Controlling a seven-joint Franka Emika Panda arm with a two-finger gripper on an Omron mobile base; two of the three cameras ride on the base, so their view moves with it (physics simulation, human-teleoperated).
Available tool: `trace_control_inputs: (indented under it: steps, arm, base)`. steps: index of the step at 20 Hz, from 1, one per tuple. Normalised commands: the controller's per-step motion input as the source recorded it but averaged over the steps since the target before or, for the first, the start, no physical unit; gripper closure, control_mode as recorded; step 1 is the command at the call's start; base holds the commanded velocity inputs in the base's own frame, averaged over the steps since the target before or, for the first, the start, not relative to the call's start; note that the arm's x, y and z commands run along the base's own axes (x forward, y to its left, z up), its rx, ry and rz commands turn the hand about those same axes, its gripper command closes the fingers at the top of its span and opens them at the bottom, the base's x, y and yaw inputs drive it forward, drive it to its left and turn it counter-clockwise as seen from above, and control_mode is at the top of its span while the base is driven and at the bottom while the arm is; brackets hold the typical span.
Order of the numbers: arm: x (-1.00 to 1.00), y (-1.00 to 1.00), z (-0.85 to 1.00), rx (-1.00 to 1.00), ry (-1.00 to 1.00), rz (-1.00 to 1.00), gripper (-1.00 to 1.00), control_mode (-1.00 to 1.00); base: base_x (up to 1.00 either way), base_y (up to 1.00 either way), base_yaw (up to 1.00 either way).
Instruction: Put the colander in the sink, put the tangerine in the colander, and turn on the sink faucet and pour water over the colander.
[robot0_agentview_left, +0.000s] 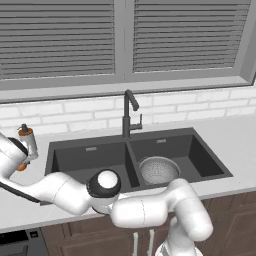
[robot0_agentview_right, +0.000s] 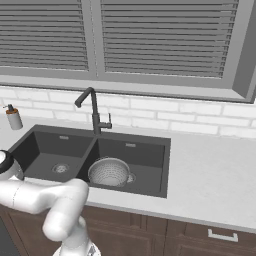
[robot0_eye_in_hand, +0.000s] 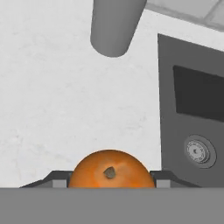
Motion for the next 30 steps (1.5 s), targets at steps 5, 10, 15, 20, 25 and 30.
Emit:
trace_control_inputs:
  steps: [5, 10, 15, 20, 25, 30]
  arm:
    - [-0.04, -0.86, 0.02, 0.04, -0.19, -0.28, 1.00, -1.00]
    - [-0.05, -1.00, 0.11, 0.09, -0.07, -0.27, 1.00, -1.00]
    - [-0.10, -1.00, 0.12, 0.11, -0.04, -0.20, 1.00, -1.00]
    - [-0.14, -1.00, 0.01, 0.07, -0.09, -0.03, 1.00, -1.00]
    - [-0.22, -0.99, 0.00, 0.04, -0.11, 0.00, 1.00, -1.00]
    - [-0.06, -0.80, 0.15, 0.08, -0.04, 0.00, 1.00, -1.00]
  base:
    - [0.00, 0.00, 0.00]
    - [0.00, 0.00, 0.00]
    - [0.00, 0.00, 0.00]
    - [0.00, 0.00, 0.00]
    - [0.00, 0.00, 0.00]
    - [0.00, 0.00, 0.00]
